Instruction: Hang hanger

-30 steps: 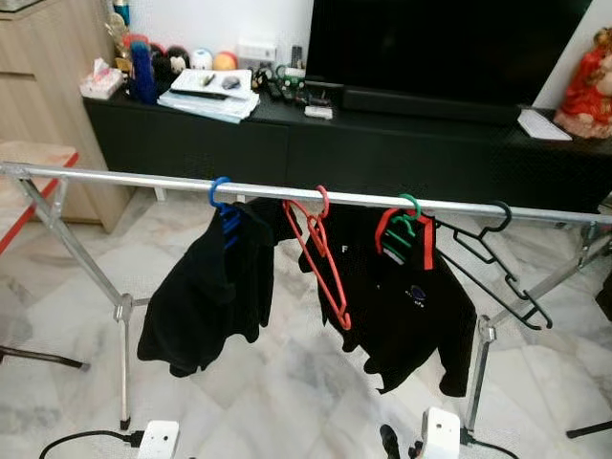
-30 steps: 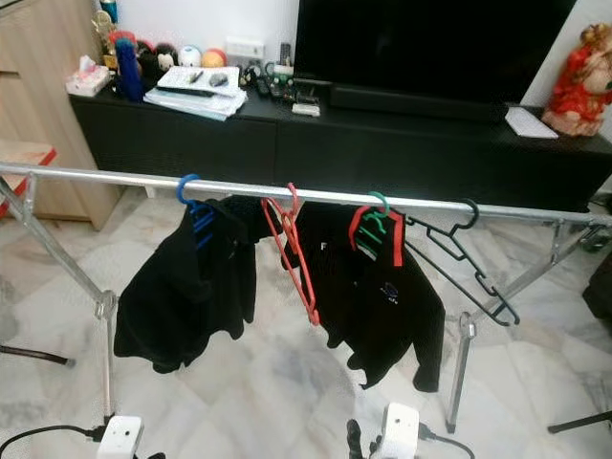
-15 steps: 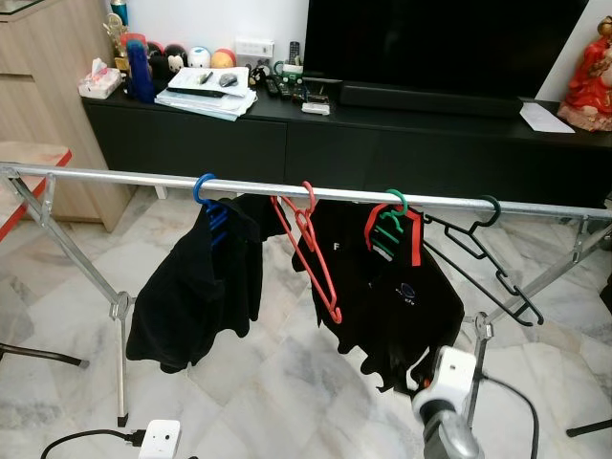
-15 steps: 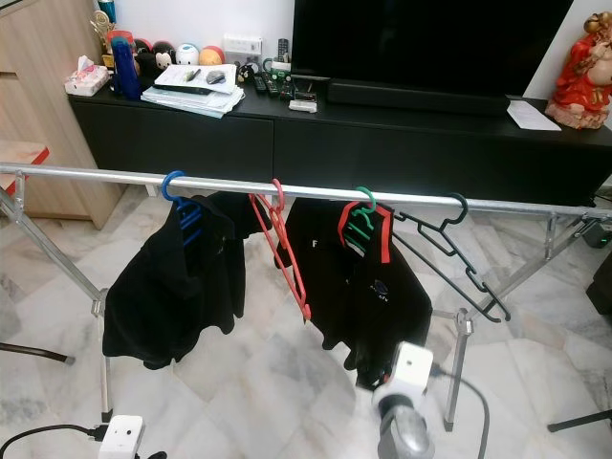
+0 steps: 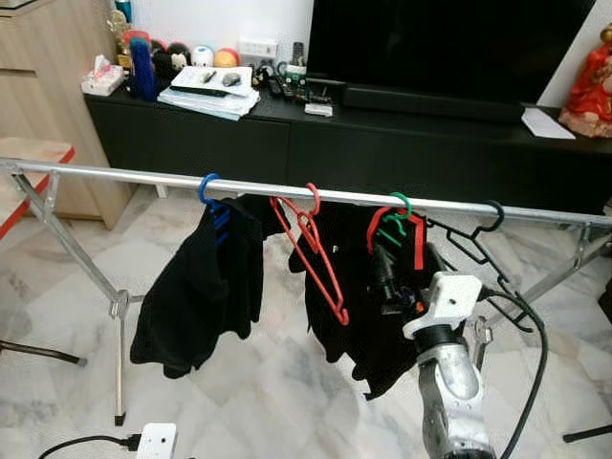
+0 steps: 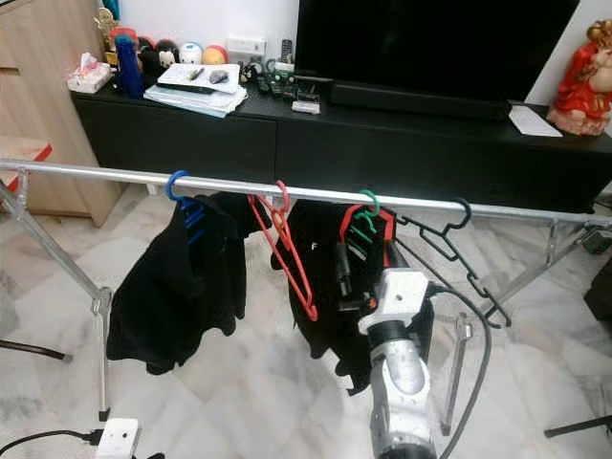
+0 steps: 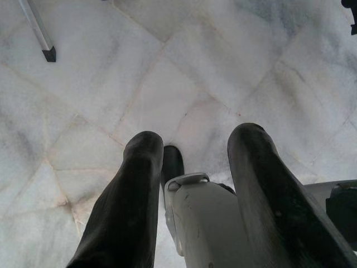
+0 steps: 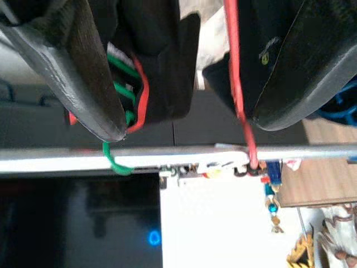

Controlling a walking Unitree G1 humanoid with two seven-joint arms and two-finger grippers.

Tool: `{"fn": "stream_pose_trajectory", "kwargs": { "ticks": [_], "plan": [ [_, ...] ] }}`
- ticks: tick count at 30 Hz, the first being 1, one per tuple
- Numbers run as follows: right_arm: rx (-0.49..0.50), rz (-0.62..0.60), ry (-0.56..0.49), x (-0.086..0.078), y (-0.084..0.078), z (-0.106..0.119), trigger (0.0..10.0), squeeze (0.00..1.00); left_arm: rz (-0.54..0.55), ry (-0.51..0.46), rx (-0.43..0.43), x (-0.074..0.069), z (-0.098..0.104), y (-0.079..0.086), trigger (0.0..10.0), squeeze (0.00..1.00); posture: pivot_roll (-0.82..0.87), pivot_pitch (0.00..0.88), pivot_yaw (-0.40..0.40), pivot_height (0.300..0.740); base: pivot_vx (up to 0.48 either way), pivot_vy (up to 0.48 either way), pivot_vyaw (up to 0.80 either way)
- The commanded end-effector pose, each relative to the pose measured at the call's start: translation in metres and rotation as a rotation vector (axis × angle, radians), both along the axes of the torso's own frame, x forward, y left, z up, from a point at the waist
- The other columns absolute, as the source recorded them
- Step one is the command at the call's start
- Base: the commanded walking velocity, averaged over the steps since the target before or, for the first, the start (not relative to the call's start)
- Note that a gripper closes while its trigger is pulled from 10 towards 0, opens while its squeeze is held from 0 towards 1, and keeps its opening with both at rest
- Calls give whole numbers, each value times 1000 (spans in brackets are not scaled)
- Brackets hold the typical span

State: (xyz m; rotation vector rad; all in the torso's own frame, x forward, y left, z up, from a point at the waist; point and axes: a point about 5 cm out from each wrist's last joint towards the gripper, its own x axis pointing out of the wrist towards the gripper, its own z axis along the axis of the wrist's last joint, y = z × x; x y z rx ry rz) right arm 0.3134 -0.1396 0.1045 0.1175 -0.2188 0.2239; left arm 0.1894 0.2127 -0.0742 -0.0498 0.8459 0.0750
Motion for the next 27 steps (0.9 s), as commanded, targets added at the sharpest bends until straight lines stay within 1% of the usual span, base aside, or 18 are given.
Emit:
{"fn": "stream_pose_trajectory", "kwargs": {
  "ticks": [1, 3, 5, 12, 18, 27],
  "plan": [
    [8, -27, 32, -6, -5, -5, 10000, 0, 15, 27, -11, -8, -4, 0, 10000, 0, -14, 38, -94, 740, 0, 0, 0],
    [16, -35, 46, -8, -6, -8, 10000, 0, 15, 28, -10, -9, -4, 1, 10000, 0, -14, 38, -94, 740, 0, 0, 0],
    [15, -53, 85, -13, -8, -14, 10000, 0, 18, 29, -12, -10, -5, 2, 10000, 0, -15, 31, -91, 740, 0, 0, 0],
    [27, -67, 110, -13, -11, -15, 10000, 0, 18, 28, -16, -9, -4, 2, 10000, 0, -14, 27, -90, 740, 0, 0, 0],
    [29, -74, 117, -10, -11, -11, 10000, 0, 14, 25, -24, -7, -3, 2, 10000, 0, -15, 48, -87, 740, 0, 0, 0],
    [35, -79, 125, -9, -10, -10, 10000, 0, 17, 26, -30, -7, -3, 1, 10000, 0, -10, 61, -88, 740, 266, 0, 0]
  ]
}}
